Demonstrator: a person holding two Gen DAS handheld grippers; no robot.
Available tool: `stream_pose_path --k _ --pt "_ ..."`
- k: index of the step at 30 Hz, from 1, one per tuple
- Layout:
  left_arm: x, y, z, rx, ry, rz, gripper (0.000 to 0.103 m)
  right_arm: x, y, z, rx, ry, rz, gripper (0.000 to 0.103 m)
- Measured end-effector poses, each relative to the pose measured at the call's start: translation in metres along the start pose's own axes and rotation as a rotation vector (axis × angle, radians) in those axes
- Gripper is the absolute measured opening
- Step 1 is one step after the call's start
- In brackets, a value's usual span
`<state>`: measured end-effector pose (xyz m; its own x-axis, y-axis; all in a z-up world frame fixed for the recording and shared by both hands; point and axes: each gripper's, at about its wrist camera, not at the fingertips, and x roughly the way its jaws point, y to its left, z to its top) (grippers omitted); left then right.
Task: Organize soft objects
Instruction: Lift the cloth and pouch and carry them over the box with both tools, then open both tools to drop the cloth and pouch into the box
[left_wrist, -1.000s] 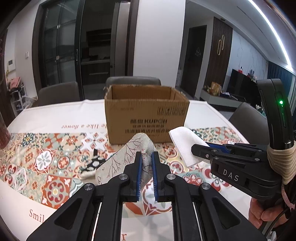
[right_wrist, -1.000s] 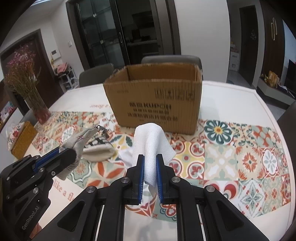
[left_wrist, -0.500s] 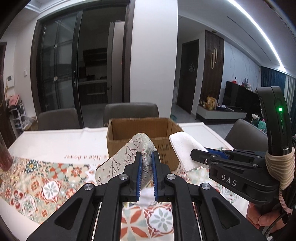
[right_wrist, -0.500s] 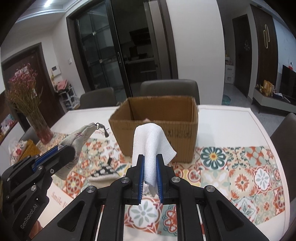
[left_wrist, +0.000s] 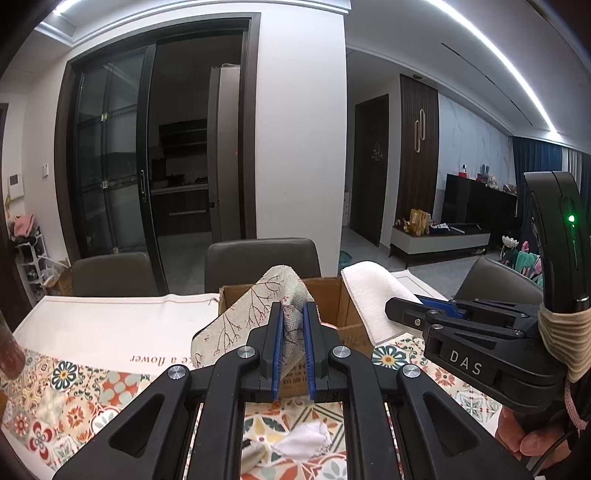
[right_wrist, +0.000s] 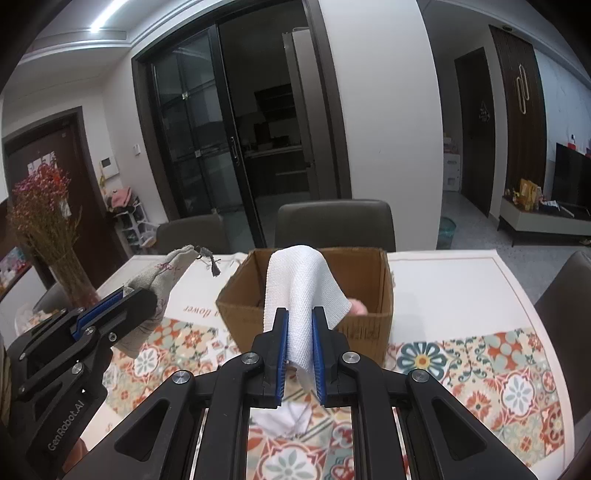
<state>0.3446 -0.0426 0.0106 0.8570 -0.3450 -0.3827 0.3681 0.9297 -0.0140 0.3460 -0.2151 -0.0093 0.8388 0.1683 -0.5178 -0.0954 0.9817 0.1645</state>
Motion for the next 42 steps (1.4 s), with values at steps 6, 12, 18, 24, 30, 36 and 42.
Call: stream_pose_path --k 6,12,18,24,30,36,42 --pt "0.016 0.001 0.011 0.017 -0.007 -0.007 0.012 0.01 -0.003 0.011 0.001 -0.014 -0.005 0.013" --pt "0.035 0.0 0.021 0.033 -0.016 -0.012 0.012 0.026 -0.01 0.022 0.007 -0.021 -0.012 0.013" --pt "0.059 0.002 0.028 0.036 -0.009 -0.022 0.012 0.046 -0.017 0.033 0.002 -0.016 -0.026 0.013" --pt "0.082 0.003 0.032 0.033 0.007 -0.033 0.012 0.066 -0.025 0.039 -0.006 -0.002 -0.038 0.013" --pt "0.108 0.011 0.035 0.028 0.039 -0.041 0.012 0.085 -0.032 0.04 0.001 0.022 -0.042 0.013" --pt "0.129 0.016 0.034 0.017 0.076 -0.038 0.012 0.101 -0.036 0.041 -0.001 0.046 -0.046 0.013" --pt "0.15 0.017 0.033 0.011 0.114 -0.039 0.012 0.121 -0.039 0.042 -0.004 0.085 -0.045 0.013"
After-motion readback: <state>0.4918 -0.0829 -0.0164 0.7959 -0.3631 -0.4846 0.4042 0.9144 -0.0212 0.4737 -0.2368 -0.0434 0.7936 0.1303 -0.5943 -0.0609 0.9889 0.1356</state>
